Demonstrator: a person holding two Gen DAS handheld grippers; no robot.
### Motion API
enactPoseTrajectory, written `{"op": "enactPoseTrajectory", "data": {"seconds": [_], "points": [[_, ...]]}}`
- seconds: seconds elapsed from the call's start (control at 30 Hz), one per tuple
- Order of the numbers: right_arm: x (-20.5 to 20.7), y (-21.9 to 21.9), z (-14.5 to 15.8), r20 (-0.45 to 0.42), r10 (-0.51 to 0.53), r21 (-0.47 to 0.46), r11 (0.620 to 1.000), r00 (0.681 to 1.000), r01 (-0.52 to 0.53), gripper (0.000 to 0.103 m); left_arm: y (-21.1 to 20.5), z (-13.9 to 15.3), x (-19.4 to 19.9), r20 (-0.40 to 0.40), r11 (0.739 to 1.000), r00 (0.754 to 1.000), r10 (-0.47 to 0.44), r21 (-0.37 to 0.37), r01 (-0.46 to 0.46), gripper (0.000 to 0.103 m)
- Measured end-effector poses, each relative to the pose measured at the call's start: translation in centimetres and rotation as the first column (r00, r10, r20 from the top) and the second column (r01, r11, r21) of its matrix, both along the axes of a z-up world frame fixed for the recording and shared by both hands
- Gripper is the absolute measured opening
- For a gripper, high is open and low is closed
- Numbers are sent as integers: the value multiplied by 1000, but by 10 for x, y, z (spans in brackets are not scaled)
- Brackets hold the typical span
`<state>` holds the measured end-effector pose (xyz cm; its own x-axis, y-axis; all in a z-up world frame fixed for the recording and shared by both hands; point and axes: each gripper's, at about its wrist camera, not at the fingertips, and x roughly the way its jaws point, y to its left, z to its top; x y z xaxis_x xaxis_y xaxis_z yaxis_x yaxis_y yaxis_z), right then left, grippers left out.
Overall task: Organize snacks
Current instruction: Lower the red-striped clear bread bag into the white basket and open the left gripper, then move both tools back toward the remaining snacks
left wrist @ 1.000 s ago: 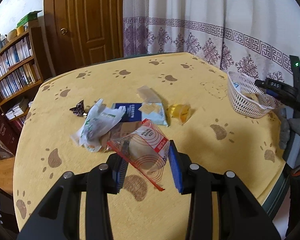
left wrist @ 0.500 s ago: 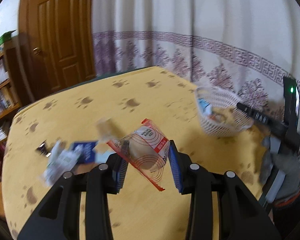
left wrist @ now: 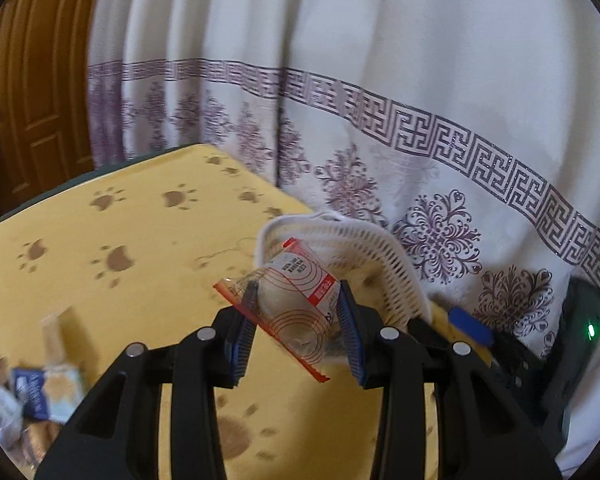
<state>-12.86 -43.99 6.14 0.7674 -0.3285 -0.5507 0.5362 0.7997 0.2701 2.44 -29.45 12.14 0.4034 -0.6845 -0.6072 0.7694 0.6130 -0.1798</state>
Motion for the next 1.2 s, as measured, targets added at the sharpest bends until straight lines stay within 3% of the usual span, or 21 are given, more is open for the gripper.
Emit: {"op": "enactPoseTrajectory", "data": {"seconds": [0.23, 0.3, 0.33, 0.37, 0.5, 0.77, 1.2], "points": [[-3, -4, -6, -19, -12, 12, 1000, 1000, 13, 74, -51, -10, 4, -46, 997, 996, -75, -31, 74, 41], [-4, -4, -7, -22, -14, 15, 1000, 1000, 15, 74, -58, -11, 3, -43, 996, 996, -82, -44, 80, 61], [-4, -4, -8, -23, -14, 17, 1000, 1000, 14, 74, -58, -11, 3, -36, 996, 997, -76, -47, 74, 82], [-5, -4, -8, -23, -13, 18, 1000, 1000, 14, 74, -55, -11, 1, -25, 996, 998, -64, -66, 62, 86], [-5, -2, -7, -17, -8, 25, 1000, 1000, 8, 74, -45, -9, 6, -20, 997, 999, -37, -63, 36, 86], [0, 11, -3, -10, 36, 26, 999, 999, -36, 74, -17, -2, 16, -11, 995, 998, 63, -75, -64, 98], [15, 46, -1, -14, 122, 33, 992, 992, -122, 78, 30, 0, 16, 73, 982, 979, 189, -3, -189, 98]]}}
